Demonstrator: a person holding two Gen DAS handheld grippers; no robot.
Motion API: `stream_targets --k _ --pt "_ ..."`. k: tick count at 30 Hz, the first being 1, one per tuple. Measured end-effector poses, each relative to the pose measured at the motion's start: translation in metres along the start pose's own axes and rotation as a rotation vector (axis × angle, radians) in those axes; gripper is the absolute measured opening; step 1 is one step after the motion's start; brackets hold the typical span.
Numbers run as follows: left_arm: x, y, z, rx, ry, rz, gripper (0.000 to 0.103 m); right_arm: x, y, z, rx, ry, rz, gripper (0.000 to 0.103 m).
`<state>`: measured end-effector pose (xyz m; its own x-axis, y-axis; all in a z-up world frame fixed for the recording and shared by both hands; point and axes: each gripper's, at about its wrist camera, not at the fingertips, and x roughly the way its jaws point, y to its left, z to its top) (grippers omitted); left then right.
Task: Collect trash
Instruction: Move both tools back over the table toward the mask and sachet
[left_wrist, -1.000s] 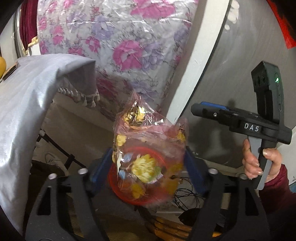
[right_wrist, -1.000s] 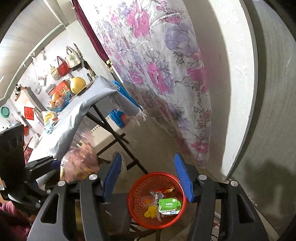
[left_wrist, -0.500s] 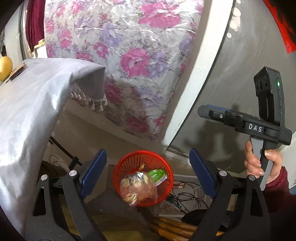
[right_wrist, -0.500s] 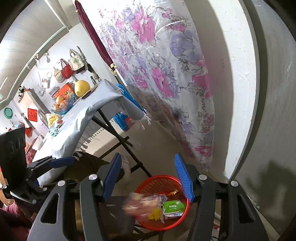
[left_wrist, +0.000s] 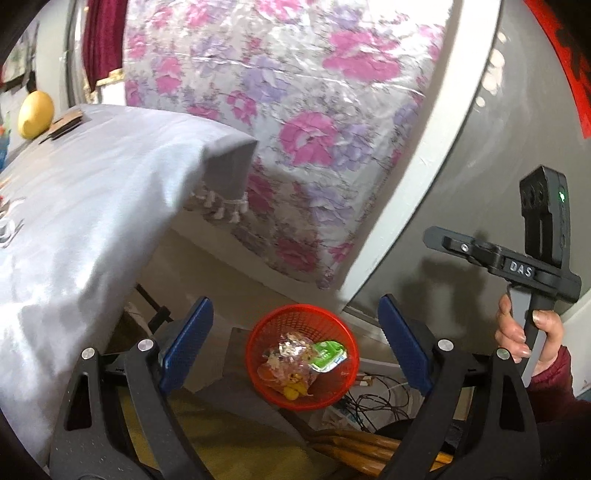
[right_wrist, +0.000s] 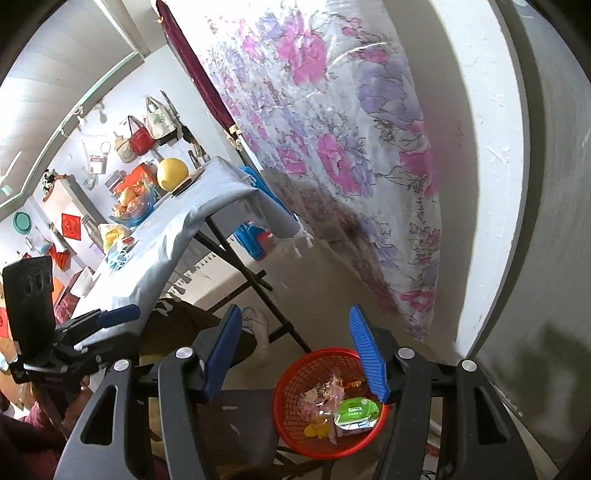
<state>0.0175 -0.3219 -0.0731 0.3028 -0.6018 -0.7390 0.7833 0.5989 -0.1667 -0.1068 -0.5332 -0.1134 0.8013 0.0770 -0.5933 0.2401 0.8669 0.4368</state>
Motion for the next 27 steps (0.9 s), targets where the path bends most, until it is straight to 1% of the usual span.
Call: stream_targets --k 1,3,5,12,15,20,24,27 --pt "-0.003 0.004 0.000 -0.011 -0.006 0.009 0.088 0.000 0.002 0.000 -0.005 0.002 0.002 0.061" --pt "-0.008 0.013 0.000 -0.034 -0.020 0.025 0.089 0.001 0.007 0.000 -0.014 0.002 0.005 0.067" --pt "-0.012 0.021 0.000 -0.053 -0.034 0.042 0.089 0.001 0.011 0.000 -0.020 -0.001 0.008 0.069" --pt "-0.034 0.047 -0.005 -0.100 -0.092 0.105 0.090 0.007 0.036 0.006 -0.048 0.002 0.056 0.069" --pt "-0.046 0.066 -0.008 -0.137 -0.119 0.129 0.091 0.011 0.057 0.012 -0.069 0.000 0.102 0.070" --pt "-0.074 0.107 -0.018 -0.233 -0.176 0.179 0.091 0.022 0.105 0.020 -0.126 0.005 0.189 0.075" --pt "-0.103 0.141 -0.029 -0.296 -0.236 0.264 0.092 0.032 0.145 0.022 -0.182 0.023 0.246 0.078" --pt "-0.128 0.167 -0.040 -0.341 -0.288 0.340 0.096 0.041 0.174 0.022 -0.217 0.037 0.277 0.083"
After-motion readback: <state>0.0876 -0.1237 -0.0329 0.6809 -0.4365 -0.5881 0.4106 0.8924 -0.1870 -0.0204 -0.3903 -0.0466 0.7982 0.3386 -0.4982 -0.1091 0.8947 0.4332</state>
